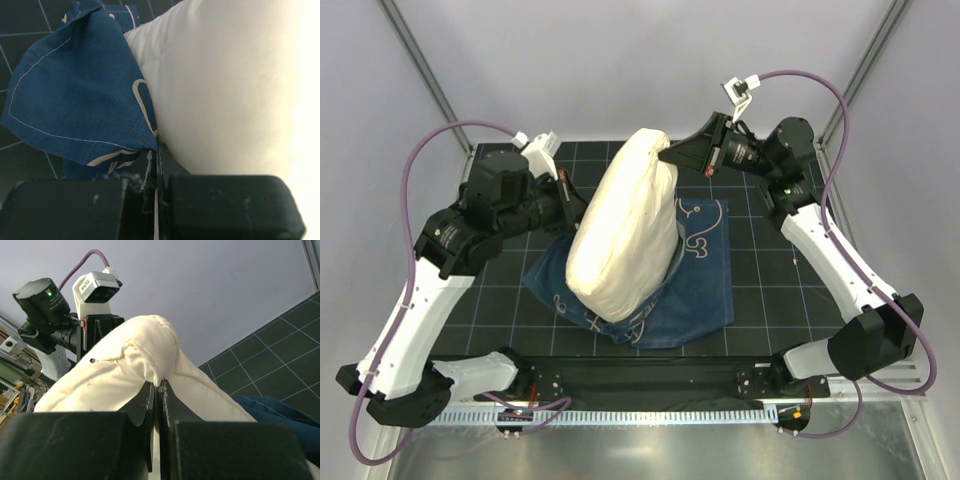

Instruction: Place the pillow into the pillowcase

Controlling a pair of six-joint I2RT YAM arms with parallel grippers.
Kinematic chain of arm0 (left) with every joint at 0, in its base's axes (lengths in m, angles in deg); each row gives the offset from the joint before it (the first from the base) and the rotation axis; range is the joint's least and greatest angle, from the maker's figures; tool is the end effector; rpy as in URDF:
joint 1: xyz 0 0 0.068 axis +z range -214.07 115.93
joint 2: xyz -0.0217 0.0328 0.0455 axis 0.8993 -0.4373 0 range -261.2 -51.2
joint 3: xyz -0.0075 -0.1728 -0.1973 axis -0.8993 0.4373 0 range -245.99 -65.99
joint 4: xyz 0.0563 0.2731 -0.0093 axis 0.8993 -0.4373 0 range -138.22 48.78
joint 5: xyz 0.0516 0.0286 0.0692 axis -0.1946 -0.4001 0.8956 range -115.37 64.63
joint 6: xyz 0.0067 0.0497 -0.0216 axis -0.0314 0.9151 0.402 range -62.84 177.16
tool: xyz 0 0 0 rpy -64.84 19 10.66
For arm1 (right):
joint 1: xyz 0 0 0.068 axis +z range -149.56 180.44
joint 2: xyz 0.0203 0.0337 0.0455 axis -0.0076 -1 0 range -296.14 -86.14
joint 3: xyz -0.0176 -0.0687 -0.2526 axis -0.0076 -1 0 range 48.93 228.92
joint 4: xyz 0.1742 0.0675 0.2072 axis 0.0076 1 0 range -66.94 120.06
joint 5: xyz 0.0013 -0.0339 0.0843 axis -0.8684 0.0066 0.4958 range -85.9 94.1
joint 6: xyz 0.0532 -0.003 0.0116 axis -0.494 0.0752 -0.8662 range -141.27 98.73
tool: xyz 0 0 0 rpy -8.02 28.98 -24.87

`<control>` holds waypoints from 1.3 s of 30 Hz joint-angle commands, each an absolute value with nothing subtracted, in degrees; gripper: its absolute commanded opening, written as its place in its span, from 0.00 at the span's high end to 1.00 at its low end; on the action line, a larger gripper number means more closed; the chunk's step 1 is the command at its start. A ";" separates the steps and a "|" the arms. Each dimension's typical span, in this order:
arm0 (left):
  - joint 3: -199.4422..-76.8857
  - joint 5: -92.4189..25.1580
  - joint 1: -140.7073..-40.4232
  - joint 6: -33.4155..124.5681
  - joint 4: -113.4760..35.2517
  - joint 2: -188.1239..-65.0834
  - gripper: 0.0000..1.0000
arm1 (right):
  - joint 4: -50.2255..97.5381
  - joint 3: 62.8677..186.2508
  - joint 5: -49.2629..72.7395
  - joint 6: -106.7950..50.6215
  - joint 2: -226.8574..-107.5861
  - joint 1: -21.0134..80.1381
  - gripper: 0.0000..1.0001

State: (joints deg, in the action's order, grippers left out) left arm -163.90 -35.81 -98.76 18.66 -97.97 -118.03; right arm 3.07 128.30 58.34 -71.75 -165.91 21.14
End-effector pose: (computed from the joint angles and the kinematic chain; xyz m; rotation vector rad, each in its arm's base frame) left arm 0.1725 -0.1275 0.4860 0.0521 2.1561 -0.9650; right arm 0.2972 0.1440 0.4528 -0.5671 1.4703 1.5832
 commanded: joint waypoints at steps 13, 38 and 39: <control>-158.20 -34.95 -98.61 19.45 -92.02 -112.81 1.00 | 3.63 124.51 61.06 -65.66 -164.10 20.56 0.90; -134.20 -25.18 -88.86 19.45 -92.81 -104.20 1.00 | 48.99 119.70 8.94 -52.30 -151.28 38.40 0.04; -133.59 -25.19 -88.33 19.62 -92.46 -104.11 1.00 | 48.81 117.94 7.97 -53.08 -151.09 39.01 0.04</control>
